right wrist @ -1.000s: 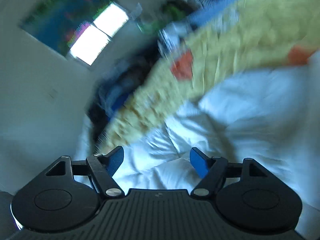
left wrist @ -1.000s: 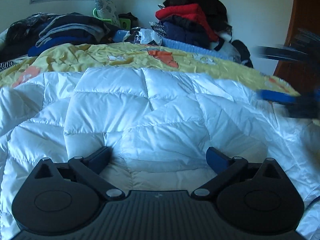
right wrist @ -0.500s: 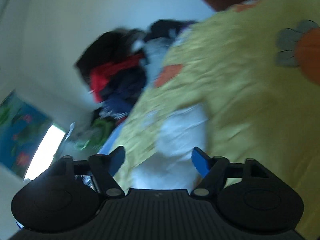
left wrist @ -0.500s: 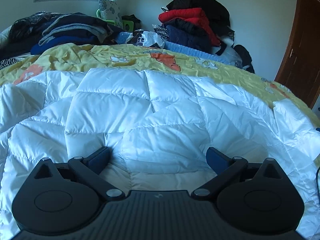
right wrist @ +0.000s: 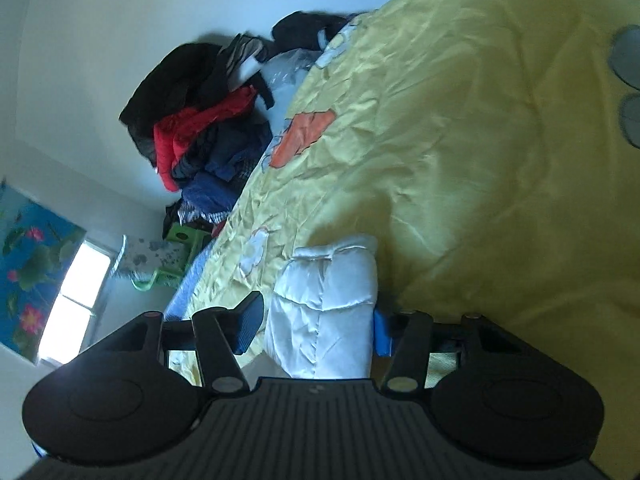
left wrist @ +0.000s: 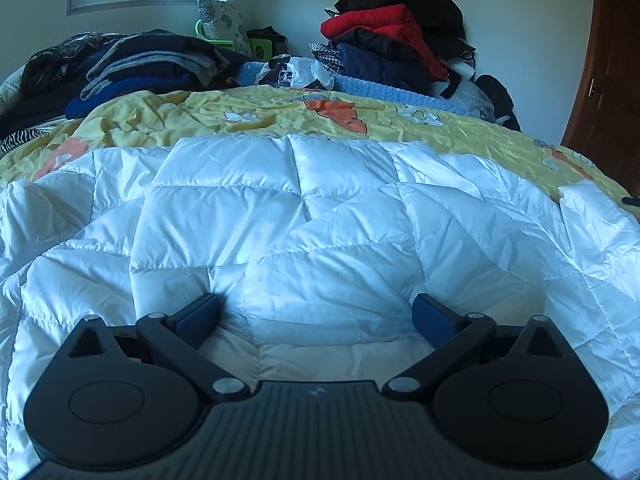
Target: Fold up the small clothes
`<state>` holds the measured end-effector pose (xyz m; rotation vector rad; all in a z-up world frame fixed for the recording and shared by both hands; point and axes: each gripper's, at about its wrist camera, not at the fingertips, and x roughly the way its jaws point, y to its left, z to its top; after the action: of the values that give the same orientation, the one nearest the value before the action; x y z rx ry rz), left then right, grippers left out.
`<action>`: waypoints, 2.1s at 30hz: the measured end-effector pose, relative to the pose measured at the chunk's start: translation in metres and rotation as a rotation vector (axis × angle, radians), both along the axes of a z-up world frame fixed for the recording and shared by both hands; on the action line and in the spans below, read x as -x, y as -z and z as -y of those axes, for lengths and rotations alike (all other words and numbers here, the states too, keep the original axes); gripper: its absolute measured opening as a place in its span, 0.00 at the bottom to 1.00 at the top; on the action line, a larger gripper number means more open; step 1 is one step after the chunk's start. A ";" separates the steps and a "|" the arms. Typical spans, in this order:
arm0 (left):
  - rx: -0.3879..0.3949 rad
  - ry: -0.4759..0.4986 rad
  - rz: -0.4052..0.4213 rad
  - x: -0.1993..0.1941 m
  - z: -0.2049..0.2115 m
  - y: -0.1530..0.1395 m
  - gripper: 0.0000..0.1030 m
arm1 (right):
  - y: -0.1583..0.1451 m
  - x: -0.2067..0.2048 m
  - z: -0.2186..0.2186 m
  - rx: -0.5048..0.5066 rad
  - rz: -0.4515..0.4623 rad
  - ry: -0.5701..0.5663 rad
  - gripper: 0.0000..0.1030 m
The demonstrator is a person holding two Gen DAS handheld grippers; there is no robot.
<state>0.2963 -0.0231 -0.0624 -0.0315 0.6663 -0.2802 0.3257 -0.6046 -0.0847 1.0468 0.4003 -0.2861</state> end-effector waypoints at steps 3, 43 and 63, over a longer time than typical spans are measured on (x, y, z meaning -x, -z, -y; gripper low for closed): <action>-0.002 0.000 0.000 0.000 0.000 0.000 1.00 | 0.004 -0.002 0.002 0.016 -0.014 0.005 0.37; 0.177 0.390 -0.182 -0.041 0.263 -0.167 1.00 | -0.075 0.099 -0.263 1.064 0.371 -0.242 0.13; 0.194 0.231 -0.306 -0.050 0.249 -0.134 0.10 | -0.078 0.104 -0.298 1.226 0.370 -0.371 0.14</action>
<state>0.3460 -0.2721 0.0718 -0.1862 0.9469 -0.5698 0.2212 -0.3064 -0.0071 -0.1938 0.0267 0.0300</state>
